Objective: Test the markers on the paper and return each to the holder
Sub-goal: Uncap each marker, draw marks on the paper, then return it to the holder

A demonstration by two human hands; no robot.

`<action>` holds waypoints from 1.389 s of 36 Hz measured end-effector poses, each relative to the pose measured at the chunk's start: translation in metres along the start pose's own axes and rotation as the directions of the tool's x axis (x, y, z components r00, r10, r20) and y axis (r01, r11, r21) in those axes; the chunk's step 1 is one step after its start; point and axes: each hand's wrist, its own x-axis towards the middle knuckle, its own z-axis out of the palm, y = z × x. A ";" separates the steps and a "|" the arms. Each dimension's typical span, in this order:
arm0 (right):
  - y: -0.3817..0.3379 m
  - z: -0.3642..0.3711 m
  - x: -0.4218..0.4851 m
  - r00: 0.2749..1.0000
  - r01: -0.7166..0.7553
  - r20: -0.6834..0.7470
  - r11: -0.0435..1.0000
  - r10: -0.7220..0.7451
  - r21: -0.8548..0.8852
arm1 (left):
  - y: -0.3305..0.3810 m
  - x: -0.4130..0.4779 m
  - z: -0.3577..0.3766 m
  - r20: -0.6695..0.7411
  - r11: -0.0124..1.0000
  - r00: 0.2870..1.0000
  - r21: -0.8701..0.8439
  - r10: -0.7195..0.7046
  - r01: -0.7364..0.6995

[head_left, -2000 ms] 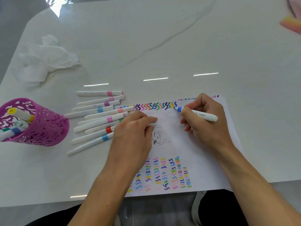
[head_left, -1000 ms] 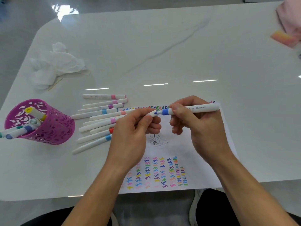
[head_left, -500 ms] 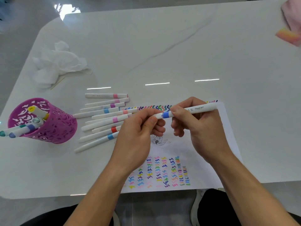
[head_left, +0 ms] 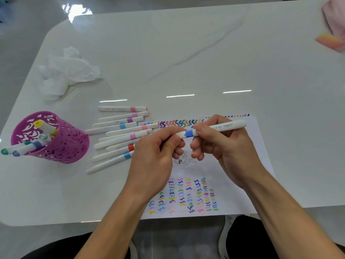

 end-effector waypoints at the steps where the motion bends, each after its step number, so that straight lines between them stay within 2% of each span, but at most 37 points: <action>1: 0.001 0.000 0.000 1.000 -0.002 0.006 1.000 0.002 0.004 | 0.000 0.000 0.000 0.000 1.000 1.000 0.000 0.004 -0.004; 6: 0.004 0.001 0.000 1.000 -0.003 0.031 1.000 0.003 0.012 | 0.000 -0.002 0.001 -0.001 0.999 1.000 0.026 0.027 -0.027; 11: 0.003 -0.003 0.002 0.999 -0.019 0.038 1.000 0.019 0.002 | 0.001 0.000 0.000 0.041 1.000 0.999 0.028 -0.003 0.002; 15: 0.001 -0.004 0.008 0.999 -0.039 0.029 0.999 0.039 0.001 | 0.003 0.001 -0.003 0.019 0.998 0.999 0.050 -0.026 0.025; 19: 0.001 -0.007 0.013 0.996 -0.043 -0.073 0.999 0.041 -0.017 | 0.004 0.005 -0.009 -0.090 0.997 0.996 0.067 -0.020 0.026; 22: 0.002 -0.011 0.015 0.986 -0.054 -0.155 0.998 0.058 0.027 | 0.004 0.007 -0.017 -0.204 1.000 0.979 0.000 -0.031 0.032; 28: 0.011 -0.018 0.017 0.958 -0.032 -0.283 0.976 -0.032 -0.217 | 0.007 0.009 -0.046 -0.404 0.980 0.909 -0.197 -0.104 0.024; 30: 0.014 -0.018 0.016 0.952 -0.040 -0.305 0.969 -0.038 -0.243 | 0.009 0.010 -0.058 -0.472 0.980 0.876 -0.200 -0.098 0.002; 35: 0.018 -0.018 0.015 0.945 -0.066 -0.325 0.961 -0.026 -0.270 | 0.015 0.005 -0.078 -0.590 0.994 0.805 -0.036 0.066 -0.108; 39: 0.019 -0.014 0.015 0.930 -0.078 -0.366 0.959 -0.028 -0.272 | 0.019 -0.001 -0.086 -0.621 0.971 0.746 0.146 0.240 -0.191; 45: 0.021 -0.009 0.015 0.900 -0.082 -0.436 0.974 -0.019 -0.213 | 0.016 -0.007 -0.099 -0.571 0.863 0.662 0.433 0.487 -0.261; 50: 0.022 -0.010 0.016 0.897 -0.076 -0.442 0.975 -0.024 -0.207 | 0.011 -0.010 -0.107 -0.485 0.758 0.640 0.603 0.596 -0.250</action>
